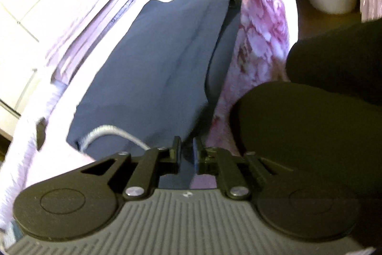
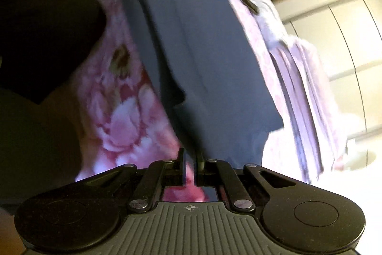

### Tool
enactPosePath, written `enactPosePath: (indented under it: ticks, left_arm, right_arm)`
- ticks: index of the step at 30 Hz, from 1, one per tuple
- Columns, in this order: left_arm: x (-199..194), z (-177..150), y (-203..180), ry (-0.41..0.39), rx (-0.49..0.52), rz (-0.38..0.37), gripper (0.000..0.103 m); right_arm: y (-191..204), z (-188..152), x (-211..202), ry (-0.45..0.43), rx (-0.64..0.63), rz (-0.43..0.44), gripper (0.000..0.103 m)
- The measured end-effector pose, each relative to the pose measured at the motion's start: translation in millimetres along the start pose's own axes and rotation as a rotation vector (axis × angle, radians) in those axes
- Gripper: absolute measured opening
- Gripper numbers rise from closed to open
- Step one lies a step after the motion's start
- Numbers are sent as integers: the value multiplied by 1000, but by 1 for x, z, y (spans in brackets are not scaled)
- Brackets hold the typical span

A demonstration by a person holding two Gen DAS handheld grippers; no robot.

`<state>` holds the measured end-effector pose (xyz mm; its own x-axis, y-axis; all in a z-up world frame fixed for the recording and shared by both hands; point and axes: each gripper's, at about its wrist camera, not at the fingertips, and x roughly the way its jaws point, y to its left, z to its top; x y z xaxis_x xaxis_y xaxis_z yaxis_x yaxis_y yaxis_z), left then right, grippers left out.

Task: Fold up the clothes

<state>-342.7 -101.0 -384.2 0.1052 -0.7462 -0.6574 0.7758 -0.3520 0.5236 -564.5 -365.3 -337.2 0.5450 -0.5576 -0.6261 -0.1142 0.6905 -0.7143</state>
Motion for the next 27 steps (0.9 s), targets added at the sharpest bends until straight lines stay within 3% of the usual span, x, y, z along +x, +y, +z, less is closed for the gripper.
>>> enactPosePath:
  ticks: [5, 11, 15, 17, 20, 23, 27]
  left_arm:
    - [-27, -11, 24, -32, -187, -6, 8]
    - [-3, -1, 58, -68, -353, 0, 8]
    - [30, 3, 58, -32, -378, -50, 8]
    - [34, 2, 51, -23, -338, -50, 8]
    - [24, 6, 52, -8, -267, -59, 9]
    - [15, 14, 75, -62, -303, -49, 9]
    - [35, 30, 119, -99, -335, -9, 11]
  right_arm:
    - [-24, 8, -6, -65, 351, 58, 2]
    - [-60, 15, 17, -146, 773, 144, 2]
    - [-71, -3, 48, -85, 967, 185, 2]
    - [-72, -15, 47, -95, 1026, 207, 2]
    - [-74, -19, 34, -57, 1008, 212, 2]
    - [-90, -17, 23, -88, 1000, 187, 2]
    - [-135, -6, 30, -147, 1011, 156, 2]
